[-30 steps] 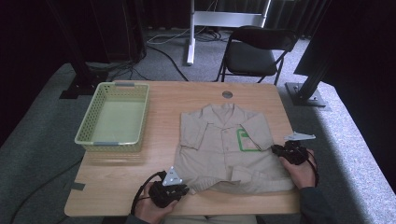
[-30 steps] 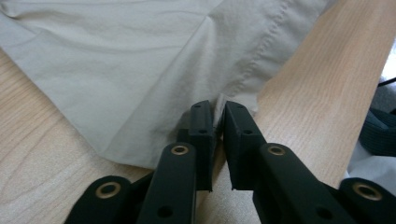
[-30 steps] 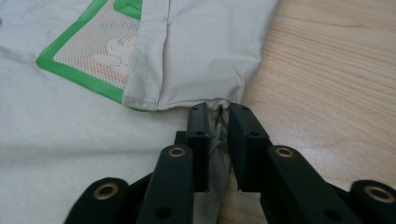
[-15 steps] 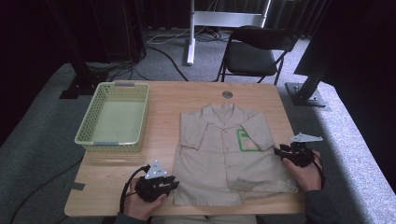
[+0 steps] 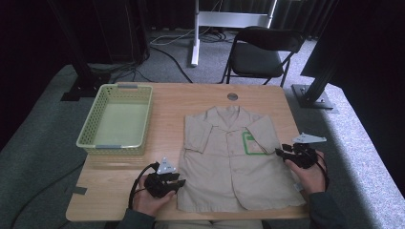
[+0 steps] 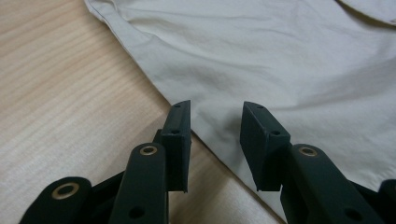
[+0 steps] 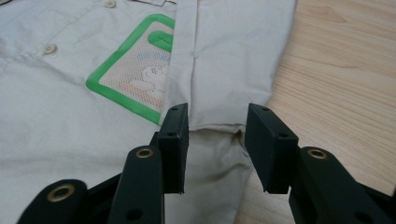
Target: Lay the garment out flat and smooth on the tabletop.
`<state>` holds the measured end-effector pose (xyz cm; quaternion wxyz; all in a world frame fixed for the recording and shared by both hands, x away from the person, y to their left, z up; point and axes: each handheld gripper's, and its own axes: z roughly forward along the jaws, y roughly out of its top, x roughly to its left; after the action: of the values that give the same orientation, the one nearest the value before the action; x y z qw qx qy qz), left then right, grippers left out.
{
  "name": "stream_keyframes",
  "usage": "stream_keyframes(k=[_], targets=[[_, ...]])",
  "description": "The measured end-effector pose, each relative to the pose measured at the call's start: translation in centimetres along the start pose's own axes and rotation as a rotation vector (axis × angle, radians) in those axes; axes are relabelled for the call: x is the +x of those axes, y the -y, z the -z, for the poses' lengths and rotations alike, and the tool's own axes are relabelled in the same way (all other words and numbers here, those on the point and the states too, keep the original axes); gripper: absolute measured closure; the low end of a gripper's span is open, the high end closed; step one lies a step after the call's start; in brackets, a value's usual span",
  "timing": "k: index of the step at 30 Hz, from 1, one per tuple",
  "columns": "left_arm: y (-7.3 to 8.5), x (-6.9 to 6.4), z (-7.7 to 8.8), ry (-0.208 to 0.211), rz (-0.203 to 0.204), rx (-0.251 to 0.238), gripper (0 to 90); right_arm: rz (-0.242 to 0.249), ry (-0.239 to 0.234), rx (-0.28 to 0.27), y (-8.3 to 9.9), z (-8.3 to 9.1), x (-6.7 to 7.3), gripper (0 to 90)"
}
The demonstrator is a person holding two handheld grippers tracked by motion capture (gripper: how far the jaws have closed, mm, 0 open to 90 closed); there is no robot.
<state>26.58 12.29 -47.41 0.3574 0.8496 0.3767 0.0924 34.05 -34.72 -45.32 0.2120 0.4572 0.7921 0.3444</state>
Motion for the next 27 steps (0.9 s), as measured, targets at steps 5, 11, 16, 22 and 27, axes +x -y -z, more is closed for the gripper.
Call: stream_keyframes(k=[5,11,16,22,27], targets=[[-0.5,0.0,-0.4,-0.028,-0.014,0.006,62.7,0.007,-0.005,-0.003,-0.2,-0.2,0.4,58.3],[-1.0,0.0,-0.8,-0.061,-0.016,0.009,61.4,0.013,-0.007,-0.008,-0.5,-0.5,0.7,57.8],[-1.3,-0.1,-1.2,-0.083,-0.022,0.005,57.2,0.018,-0.013,-0.010,-0.7,-0.8,1.0,57.5],[-1.4,-0.5,-1.6,-0.113,-0.022,-0.013,54.9,0.022,-0.018,-0.007,-0.7,-1.1,1.2,56.5],[-1.6,-0.7,-1.9,-0.123,-0.030,-0.015,57.3,0.020,-0.020,-0.005,-0.6,-1.4,1.3,56.3]])
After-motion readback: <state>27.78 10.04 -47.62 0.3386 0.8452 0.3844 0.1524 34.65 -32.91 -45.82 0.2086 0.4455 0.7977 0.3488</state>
